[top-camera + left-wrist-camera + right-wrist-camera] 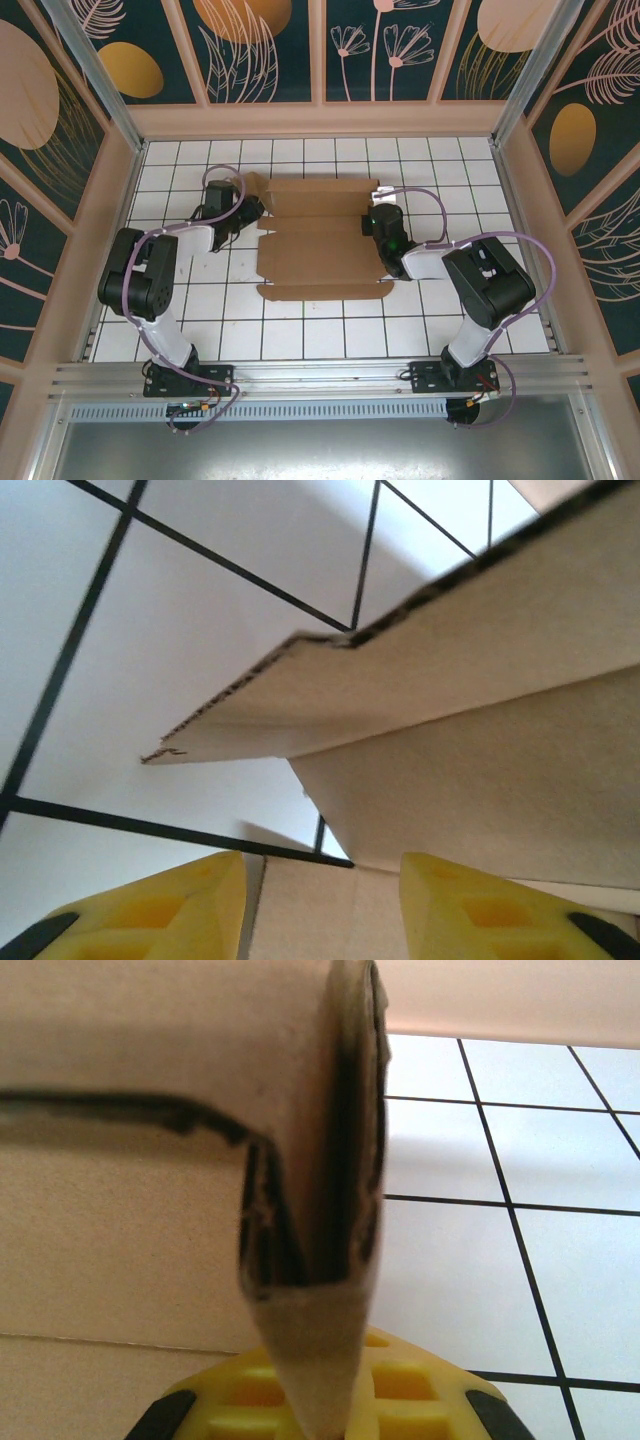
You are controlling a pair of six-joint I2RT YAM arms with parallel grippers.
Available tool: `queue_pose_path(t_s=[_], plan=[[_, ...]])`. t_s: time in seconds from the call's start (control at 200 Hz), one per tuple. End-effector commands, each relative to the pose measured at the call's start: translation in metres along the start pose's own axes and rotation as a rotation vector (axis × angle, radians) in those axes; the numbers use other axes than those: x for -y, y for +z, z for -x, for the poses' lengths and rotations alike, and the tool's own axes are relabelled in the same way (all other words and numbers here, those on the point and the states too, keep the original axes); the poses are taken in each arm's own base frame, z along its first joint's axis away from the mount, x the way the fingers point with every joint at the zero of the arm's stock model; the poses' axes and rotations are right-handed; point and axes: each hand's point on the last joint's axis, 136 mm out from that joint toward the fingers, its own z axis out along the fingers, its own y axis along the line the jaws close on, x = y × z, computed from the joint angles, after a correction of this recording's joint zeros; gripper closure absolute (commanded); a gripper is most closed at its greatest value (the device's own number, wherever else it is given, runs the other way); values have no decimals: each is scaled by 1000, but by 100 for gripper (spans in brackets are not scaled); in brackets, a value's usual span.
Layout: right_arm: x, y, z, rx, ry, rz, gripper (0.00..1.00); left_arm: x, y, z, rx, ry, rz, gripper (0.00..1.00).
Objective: Fold the paper box
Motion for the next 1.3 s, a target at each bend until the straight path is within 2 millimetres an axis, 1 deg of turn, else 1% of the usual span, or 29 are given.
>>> queue_pose_path(t_s=[0.0, 0.095, 0.14, 0.23, 0.27, 0.315, 0.35, 0.415, 0.47, 0.545, 0.641, 0.701, 0.796, 0.881, 0.946, 1.066, 1.176, 1.296], plan=[[-2, -2, -20, -90, -17, 20, 100, -45, 4, -40, -106, -13, 173, 52], [-1, -2, -19, -89, -17, 14, 100, -49, 3, -35, -86, -28, 205, 49], [0, -2, -20, -92, -18, 10, 100, -49, -1, -27, -66, -28, 217, 49], [1, -3, -21, -95, -19, 6, 100, -44, -9, -8, -22, -25, 209, 48], [1, -3, -21, -93, -17, 5, 100, -43, -9, -2, -15, -20, 200, 50], [1, -4, -21, -94, -16, 5, 100, -37, -6, 0, -28, -8, 176, 53], [1, -4, -22, -93, -14, 6, 100, -32, -1, -2, -56, 1, 145, 54], [0, -3, -24, -100, -11, 11, 100, -24, 11, -15, -129, -11, 85, 55], [-1, -2, -25, -102, -7, 15, 100, -21, 18, -25, -170, -32, 45, 55], [-2, -1, -26, -106, -2, 19, 100, -20, 23, -35, -199, -53, 15, 53], [-3, -1, -25, -105, 1, 23, 100, -20, 27, -41, -220, -65, -1, 52], [-3, -2, -24, -103, 4, 27, 100, -21, 29, -42, -219, -72, -1, 51], [-4, -1, -24, -105, 6, 29, 100, -13, 32, -41, -217, -96, -54, 50], [-5, -1, -25, -108, 6, 35, 100, 4, 30, -40, -208, -121, -157, 50], [-5, -1, -26, -109, 10, 34, 100, 18, 26, -38, -202, -130, -233, 52], [-4, 0, -28, -115, 6, 28, 100, 32, 18, -37, -196, -139, -314, 57], [-4, 1, -29, -118, 6, 25, 100, 37, 11, -36, -187, -141, -339, 62], [-4, 3, -33, -130, -1, 23, 100, 44, 3, -34, -179, -129, -365, 63]])
